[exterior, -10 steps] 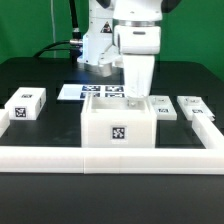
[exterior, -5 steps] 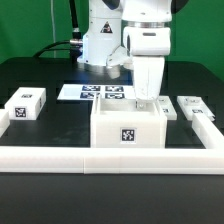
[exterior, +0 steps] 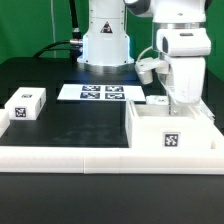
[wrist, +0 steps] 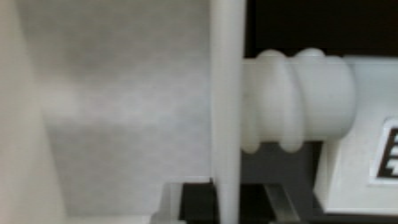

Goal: Assemble cabinet

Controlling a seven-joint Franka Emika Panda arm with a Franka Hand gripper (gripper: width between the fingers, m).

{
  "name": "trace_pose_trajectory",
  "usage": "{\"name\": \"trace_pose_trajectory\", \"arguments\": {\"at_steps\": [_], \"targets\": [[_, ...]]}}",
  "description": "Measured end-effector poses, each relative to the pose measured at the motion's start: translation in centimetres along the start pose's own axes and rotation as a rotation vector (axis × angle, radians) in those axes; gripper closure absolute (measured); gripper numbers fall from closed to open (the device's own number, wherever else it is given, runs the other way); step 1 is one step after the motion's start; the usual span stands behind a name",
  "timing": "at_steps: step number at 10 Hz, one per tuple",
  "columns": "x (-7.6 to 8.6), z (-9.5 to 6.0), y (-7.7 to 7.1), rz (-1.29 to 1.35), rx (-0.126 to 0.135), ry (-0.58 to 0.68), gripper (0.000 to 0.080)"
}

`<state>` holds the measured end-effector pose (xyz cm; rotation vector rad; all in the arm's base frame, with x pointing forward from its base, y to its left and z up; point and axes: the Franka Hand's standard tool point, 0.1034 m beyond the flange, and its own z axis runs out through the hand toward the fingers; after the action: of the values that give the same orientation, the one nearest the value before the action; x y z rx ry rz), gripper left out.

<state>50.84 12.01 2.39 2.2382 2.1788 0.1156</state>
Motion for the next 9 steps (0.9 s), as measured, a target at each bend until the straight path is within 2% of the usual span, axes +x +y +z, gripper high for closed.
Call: {"name": "trace_pose_trajectory", "arguments": {"at_steps": [5,6,7,8,9], "targets": [[-0.07,0.02,0.10,0.009,0.012,-0.012,0.0764],[-0.12,0.03,0.09,0.010,0.013,-0.012,0.0601],[-0.13,0.03,0.10,0.010,0.013,-0.012,0.0601],[-0.15,0.04,0.10,0.010,0.013,-0.012,0.0400],[-0.16,0.04,0.10,0.010,0.013,-0.012,0.0265]]}}
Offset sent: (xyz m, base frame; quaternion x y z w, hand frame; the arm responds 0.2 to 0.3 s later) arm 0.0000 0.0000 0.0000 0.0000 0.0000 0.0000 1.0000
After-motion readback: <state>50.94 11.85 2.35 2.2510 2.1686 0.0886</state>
